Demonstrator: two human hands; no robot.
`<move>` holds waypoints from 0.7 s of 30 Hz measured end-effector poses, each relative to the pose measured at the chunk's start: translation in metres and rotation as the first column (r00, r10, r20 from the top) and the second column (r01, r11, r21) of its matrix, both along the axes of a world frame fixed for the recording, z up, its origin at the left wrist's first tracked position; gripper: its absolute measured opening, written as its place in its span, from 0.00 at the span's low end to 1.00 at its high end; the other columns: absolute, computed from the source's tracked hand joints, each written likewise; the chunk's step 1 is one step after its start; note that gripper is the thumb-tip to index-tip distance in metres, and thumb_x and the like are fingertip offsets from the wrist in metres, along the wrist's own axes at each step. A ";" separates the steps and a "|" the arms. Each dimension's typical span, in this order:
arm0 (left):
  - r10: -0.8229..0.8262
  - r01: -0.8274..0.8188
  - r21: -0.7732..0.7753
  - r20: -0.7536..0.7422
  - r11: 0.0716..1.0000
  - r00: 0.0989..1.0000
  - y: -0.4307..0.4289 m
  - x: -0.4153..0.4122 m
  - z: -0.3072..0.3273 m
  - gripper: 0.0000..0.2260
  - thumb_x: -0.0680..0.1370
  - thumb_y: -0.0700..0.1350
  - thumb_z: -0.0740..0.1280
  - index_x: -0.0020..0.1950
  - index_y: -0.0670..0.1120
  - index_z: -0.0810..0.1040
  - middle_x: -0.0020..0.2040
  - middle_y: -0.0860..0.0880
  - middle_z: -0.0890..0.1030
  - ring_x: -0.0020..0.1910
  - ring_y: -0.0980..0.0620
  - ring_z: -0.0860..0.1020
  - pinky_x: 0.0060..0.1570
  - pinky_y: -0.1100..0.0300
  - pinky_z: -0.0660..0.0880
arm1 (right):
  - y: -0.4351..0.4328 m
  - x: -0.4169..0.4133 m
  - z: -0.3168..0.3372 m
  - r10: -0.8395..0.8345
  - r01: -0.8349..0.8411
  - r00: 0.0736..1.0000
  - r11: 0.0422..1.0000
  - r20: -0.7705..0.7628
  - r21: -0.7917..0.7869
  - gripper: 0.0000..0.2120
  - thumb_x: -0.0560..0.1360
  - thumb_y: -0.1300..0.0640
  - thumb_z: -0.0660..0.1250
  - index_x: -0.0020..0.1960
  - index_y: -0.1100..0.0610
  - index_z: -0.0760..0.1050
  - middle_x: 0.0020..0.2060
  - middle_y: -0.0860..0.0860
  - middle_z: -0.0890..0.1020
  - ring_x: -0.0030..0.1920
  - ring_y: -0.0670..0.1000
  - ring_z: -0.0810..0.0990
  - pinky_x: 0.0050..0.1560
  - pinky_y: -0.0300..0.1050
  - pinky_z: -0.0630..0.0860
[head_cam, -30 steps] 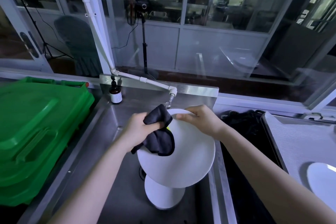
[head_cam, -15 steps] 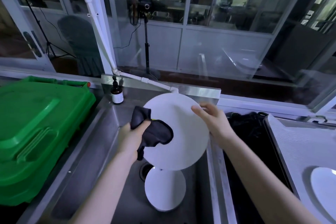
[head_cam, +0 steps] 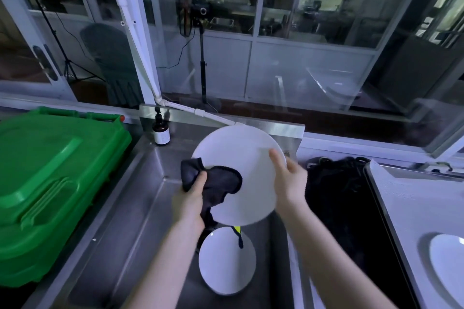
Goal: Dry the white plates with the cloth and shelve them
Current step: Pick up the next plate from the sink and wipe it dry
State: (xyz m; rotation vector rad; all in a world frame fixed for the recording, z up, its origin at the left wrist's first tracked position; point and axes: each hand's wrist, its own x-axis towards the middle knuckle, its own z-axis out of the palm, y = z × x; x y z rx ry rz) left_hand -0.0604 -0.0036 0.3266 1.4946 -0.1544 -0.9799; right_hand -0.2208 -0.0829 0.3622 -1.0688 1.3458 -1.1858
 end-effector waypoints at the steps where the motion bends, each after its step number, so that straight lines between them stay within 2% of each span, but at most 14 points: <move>1: 0.041 -0.040 0.010 -0.051 0.999 0.998 0.001 -0.006 -0.003 0.12 0.73 0.53 0.73 0.47 0.47 0.79 0.44 0.44 0.83 0.44 0.42 0.83 0.33 0.57 0.75 | 0.006 0.006 -0.007 -0.075 0.073 0.996 0.996 0.049 0.046 0.27 0.75 0.46 0.70 0.40 0.71 0.69 0.33 0.53 0.69 0.34 0.48 0.67 0.35 0.42 0.64; 3: 0.053 -0.052 0.029 -0.050 0.998 0.997 0.001 -0.007 -0.005 0.12 0.73 0.53 0.74 0.48 0.46 0.79 0.44 0.46 0.83 0.44 0.46 0.82 0.36 0.57 0.76 | 0.009 0.007 -0.017 -0.042 0.039 0.998 0.997 0.036 0.070 0.26 0.76 0.44 0.68 0.42 0.69 0.71 0.33 0.53 0.72 0.33 0.49 0.69 0.35 0.42 0.66; 5: 0.015 -0.016 0.040 0.025 0.999 1.000 0.003 0.003 -0.002 0.11 0.73 0.52 0.74 0.48 0.45 0.79 0.45 0.46 0.83 0.45 0.47 0.82 0.43 0.52 0.79 | 0.002 -0.004 -0.011 0.097 -0.095 0.994 0.995 -0.042 0.036 0.23 0.77 0.45 0.69 0.47 0.67 0.75 0.37 0.54 0.79 0.37 0.50 0.76 0.39 0.44 0.70; 7: -0.076 0.073 0.024 0.138 0.997 0.987 0.004 0.016 0.003 0.11 0.72 0.51 0.74 0.46 0.46 0.80 0.44 0.44 0.84 0.45 0.45 0.83 0.48 0.45 0.81 | -0.012 -0.018 0.008 0.229 -0.234 0.966 0.972 -0.115 -0.030 0.15 0.76 0.46 0.72 0.50 0.59 0.80 0.40 0.49 0.85 0.40 0.48 0.81 0.39 0.40 0.75; 8: -0.140 0.141 0.010 0.197 0.990 0.970 0.005 0.021 0.008 0.12 0.69 0.52 0.75 0.45 0.46 0.81 0.43 0.45 0.85 0.44 0.44 0.84 0.46 0.45 0.80 | -0.019 -0.025 0.020 0.319 -0.331 0.933 0.942 -0.166 -0.051 0.12 0.75 0.46 0.73 0.51 0.53 0.82 0.43 0.47 0.86 0.41 0.47 0.83 0.40 0.39 0.77; 10: -0.284 0.297 0.003 0.309 0.955 0.908 0.002 0.028 0.020 0.16 0.62 0.57 0.75 0.42 0.49 0.82 0.37 0.49 0.85 0.39 0.48 0.84 0.38 0.51 0.79 | -0.028 -0.029 0.038 0.519 -0.556 0.792 0.831 -0.322 -0.028 0.08 0.74 0.45 0.74 0.50 0.47 0.83 0.45 0.47 0.87 0.44 0.45 0.85 0.42 0.38 0.78; 12: -0.418 0.440 0.039 0.400 0.897 0.816 -0.004 0.033 0.028 0.18 0.58 0.61 0.75 0.39 0.51 0.82 0.33 0.53 0.84 0.35 0.53 0.82 0.33 0.56 0.75 | -0.032 -0.026 0.042 0.623 -0.676 0.648 0.735 -0.438 0.046 0.15 0.71 0.40 0.74 0.50 0.51 0.84 0.42 0.50 0.86 0.43 0.46 0.84 0.43 0.39 0.75; 13: -0.471 0.497 0.057 0.429 0.866 0.771 -0.007 0.035 0.032 0.18 0.57 0.62 0.76 0.39 0.53 0.81 0.33 0.53 0.84 0.34 0.54 0.82 0.33 0.56 0.75 | -0.032 -0.023 0.042 0.634 -0.682 0.623 0.727 -0.457 0.078 0.22 0.69 0.38 0.74 0.50 0.56 0.84 0.40 0.54 0.85 0.41 0.48 0.82 0.43 0.41 0.74; 14: -0.510 0.537 0.075 0.446 0.840 0.735 -0.009 0.036 0.033 0.18 0.57 0.63 0.76 0.39 0.54 0.81 0.34 0.53 0.84 0.34 0.55 0.83 0.33 0.56 0.75 | -0.031 -0.021 0.041 0.635 -0.678 0.622 0.730 -0.458 0.090 0.27 0.68 0.37 0.74 0.49 0.63 0.82 0.37 0.56 0.82 0.39 0.50 0.79 0.41 0.44 0.72; 16: -0.542 0.566 0.087 0.436 0.820 0.718 -0.010 0.037 0.034 0.17 0.58 0.63 0.76 0.40 0.55 0.82 0.37 0.52 0.85 0.37 0.55 0.84 0.36 0.54 0.77 | -0.028 -0.018 0.039 0.609 -0.662 0.652 0.748 -0.451 0.054 0.29 0.71 0.40 0.75 0.43 0.69 0.77 0.33 0.55 0.74 0.34 0.50 0.72 0.36 0.44 0.67; 18: -0.486 0.507 0.051 0.378 0.861 0.788 -0.006 0.037 0.027 0.18 0.58 0.62 0.77 0.41 0.53 0.83 0.39 0.48 0.86 0.39 0.51 0.84 0.38 0.52 0.77 | -0.025 -0.019 0.039 0.552 -0.600 0.730 0.800 -0.402 0.007 0.23 0.73 0.45 0.74 0.40 0.67 0.79 0.31 0.53 0.76 0.32 0.50 0.74 0.35 0.42 0.69; 20: -0.334 0.345 0.011 0.278 0.938 0.900 -0.001 0.028 0.016 0.18 0.60 0.60 0.76 0.42 0.50 0.83 0.41 0.44 0.85 0.39 0.47 0.84 0.38 0.49 0.78 | -0.022 -0.018 0.035 0.397 -0.414 0.888 0.910 -0.233 -0.029 0.17 0.75 0.50 0.74 0.43 0.65 0.82 0.33 0.53 0.80 0.34 0.50 0.77 0.37 0.44 0.72; 21: -0.235 0.240 -0.001 0.199 0.971 0.951 0.001 0.021 0.010 0.17 0.63 0.59 0.76 0.44 0.49 0.82 0.42 0.43 0.85 0.40 0.45 0.84 0.39 0.47 0.78 | -0.018 -0.014 0.030 0.277 -0.282 0.954 0.959 -0.115 -0.028 0.17 0.75 0.52 0.73 0.45 0.68 0.81 0.34 0.54 0.80 0.35 0.50 0.77 0.38 0.44 0.72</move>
